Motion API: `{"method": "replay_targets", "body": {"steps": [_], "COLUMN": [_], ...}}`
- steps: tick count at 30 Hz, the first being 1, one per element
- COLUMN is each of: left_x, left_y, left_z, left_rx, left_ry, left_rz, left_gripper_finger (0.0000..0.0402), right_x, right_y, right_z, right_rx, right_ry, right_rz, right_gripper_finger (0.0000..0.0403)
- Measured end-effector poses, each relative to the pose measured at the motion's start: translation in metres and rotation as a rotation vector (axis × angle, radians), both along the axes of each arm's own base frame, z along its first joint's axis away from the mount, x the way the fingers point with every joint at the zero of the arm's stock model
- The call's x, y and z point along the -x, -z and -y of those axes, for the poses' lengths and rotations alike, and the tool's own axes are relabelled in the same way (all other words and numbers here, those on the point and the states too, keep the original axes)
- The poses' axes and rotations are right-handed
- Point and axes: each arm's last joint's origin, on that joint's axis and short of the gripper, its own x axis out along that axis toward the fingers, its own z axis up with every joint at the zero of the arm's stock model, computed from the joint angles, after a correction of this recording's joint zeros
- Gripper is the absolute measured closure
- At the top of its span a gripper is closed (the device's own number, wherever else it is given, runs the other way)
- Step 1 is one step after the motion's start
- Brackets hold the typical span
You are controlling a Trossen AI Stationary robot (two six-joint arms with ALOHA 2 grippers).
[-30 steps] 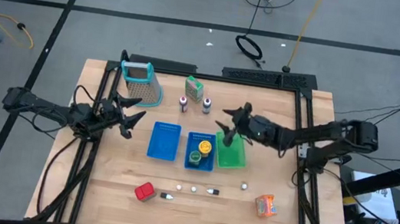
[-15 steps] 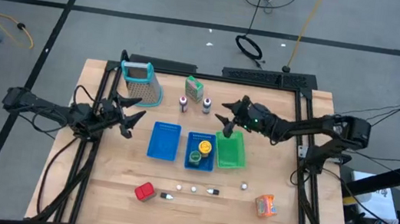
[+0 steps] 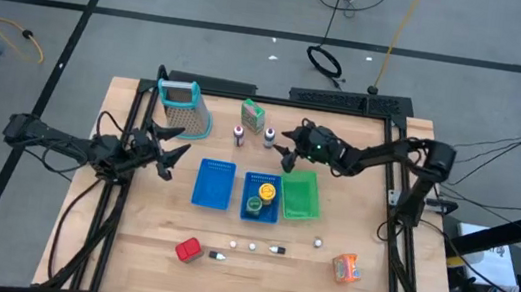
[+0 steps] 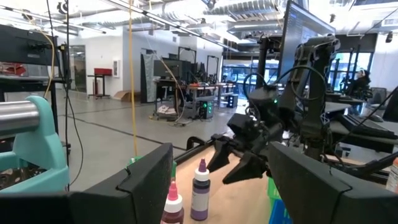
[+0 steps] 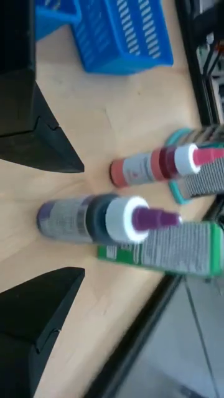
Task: Pick & Place Kitchen Items
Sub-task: Put the large purple food color into the green bin
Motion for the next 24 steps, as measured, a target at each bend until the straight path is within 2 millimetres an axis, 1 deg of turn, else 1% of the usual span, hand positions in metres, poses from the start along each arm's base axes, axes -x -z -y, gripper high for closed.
{"method": "replay_targets", "body": {"steps": [3, 7, 13, 16, 18, 20, 24], "left_x": [0.0, 0.0, 0.0, 0.0, 0.0, 0.0, 0.0], "left_y": [0.0, 0.0, 0.0, 0.0, 0.0, 0.0, 0.0], "left_z": [0.0, 0.0, 0.0, 0.0, 0.0, 0.0, 0.0], "left_rx": [0.0, 0.0, 0.0, 0.0, 0.0, 0.0, 0.0], "left_ry": [0.0, 0.0, 0.0, -0.001, 0.0, -0.001, -0.001], "left_rz": [0.0, -0.001, -0.002, -0.002, -0.003, -0.002, -0.003], "left_gripper_finger": [0.0135, 0.0135, 0.0135, 0.0135, 0.0135, 0.0135, 0.0135], "right_x": [-0.006, -0.016, -0.03, -0.036, -0.039, -0.041, -0.041], "right_y": [0.007, 0.006, 0.01, 0.014, 0.015, 0.016, 0.016], "right_z": [0.002, 0.007, 0.012, 0.014, 0.015, 0.016, 0.016], "right_rx": [-0.012, 0.0, -0.01, -0.019, -0.021, -0.02, -0.02], "right_ry": [0.003, 0.002, -0.024, -0.041, -0.043, -0.044, -0.044], "right_rz": [-0.013, 0.008, 0.012, 0.01, 0.007, 0.01, 0.009], "right_gripper_finger": [0.0149, 0.0149, 0.0149, 0.0156, 0.0171, 0.0194, 0.0256]}}
